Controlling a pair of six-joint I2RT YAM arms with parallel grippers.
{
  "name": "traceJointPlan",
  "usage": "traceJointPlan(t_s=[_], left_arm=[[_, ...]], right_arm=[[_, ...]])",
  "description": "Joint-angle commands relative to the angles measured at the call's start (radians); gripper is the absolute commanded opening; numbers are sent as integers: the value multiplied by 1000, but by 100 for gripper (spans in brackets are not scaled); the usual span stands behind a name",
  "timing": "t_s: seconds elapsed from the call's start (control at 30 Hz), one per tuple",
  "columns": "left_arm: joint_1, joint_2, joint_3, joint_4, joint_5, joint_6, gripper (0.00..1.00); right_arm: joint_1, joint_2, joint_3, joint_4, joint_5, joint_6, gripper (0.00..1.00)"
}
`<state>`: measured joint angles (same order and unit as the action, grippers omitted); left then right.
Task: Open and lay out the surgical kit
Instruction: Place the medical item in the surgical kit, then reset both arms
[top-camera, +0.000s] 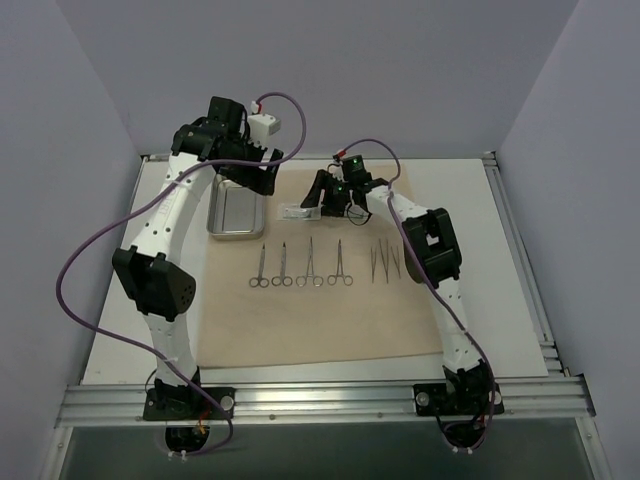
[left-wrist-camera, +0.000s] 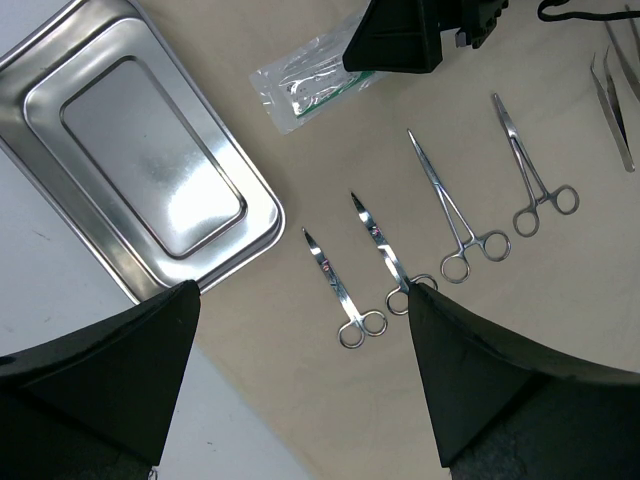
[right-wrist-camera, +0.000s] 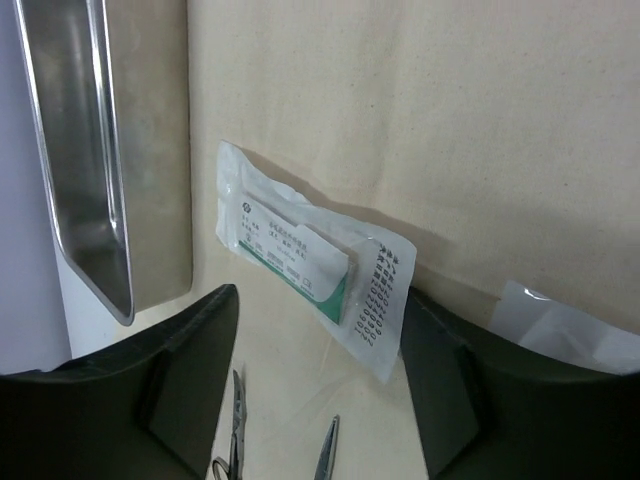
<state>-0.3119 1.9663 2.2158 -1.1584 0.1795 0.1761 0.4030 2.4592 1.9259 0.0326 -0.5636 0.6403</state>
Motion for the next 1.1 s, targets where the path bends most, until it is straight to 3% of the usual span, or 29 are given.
traceJointPlan(t_s=[0.0,0.1,0.37,0.43,0.7,0.93,1.07], left_arm=[[7,-1,5,39,15,-9,94],[7,-1,5,37,17,-7,94],[7,0,8,40,-8,-13,94],[8,-4,10,51,-31,-27,94],[31,-23,-17,97,-268,-75,94],[111,-56,-109,176,-445,-130,94],[171,-81,-165,213,-489,-141,94]], right_arm=[[-4,-72,47,-157,94,-74,64],[-3,-106,50,-177,125,-99,74],[-12,-178,156,-257,171,-162,86],[-24,-218,196,-261,157,-172,99],[-205,-426,139,-284,158,-211,100],[-446,-594,-88,-419,375,-375,100],[-568,-677,-253,-408,399,-427,100]])
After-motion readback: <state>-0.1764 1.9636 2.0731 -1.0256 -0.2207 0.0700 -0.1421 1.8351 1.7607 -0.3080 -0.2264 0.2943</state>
